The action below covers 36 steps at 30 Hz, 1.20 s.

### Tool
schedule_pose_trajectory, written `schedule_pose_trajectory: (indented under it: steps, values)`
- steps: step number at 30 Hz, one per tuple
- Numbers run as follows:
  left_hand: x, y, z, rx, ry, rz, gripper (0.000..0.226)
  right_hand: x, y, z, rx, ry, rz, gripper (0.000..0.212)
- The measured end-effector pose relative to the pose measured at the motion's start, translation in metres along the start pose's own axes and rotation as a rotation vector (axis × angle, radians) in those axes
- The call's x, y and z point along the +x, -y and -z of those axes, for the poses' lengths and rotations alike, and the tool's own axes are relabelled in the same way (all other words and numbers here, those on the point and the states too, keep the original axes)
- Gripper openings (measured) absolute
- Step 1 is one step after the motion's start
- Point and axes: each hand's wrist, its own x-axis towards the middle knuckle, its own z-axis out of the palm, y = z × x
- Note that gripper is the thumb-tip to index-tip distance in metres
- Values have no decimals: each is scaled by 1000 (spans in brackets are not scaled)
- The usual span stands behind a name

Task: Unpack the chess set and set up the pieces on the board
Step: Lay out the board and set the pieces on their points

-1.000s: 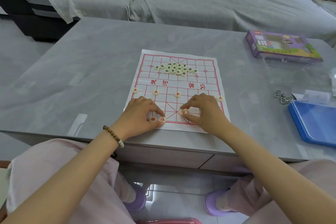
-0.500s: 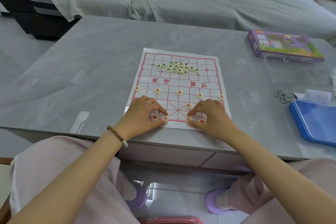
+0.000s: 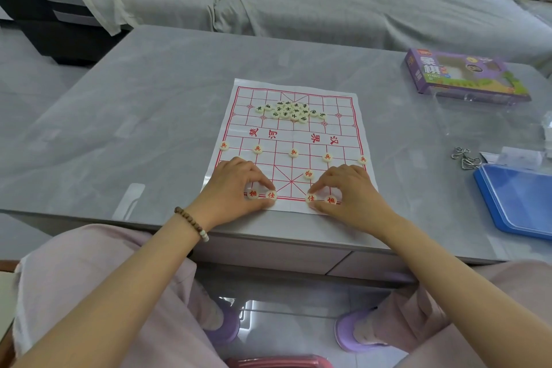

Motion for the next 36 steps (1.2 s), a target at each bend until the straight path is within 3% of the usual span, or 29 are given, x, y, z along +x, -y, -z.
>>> schedule_pose_trajectory:
  steps: [5,9,13,20,26,36]
  values:
    - [-1,2,2,-3,-1,19,41,13,0,10,-16,-91,-36,27]
    - [0,1,7,-39,-27,41,51,38,3,16,-86,-11,-64,35]
    - [0,-1,11,-53,-42,41,51,52,7,15,-73,81,-56,28]
    - [2,-2,3,12,38,26,59,52,24,-1,-145,44,32,30]
    - [3,0,-1,24,55,19,60,43,23,7,-44,147,47,31]
    - [6,0,-8,20,76,-14,66,32,23,0,-76,76,71,34]
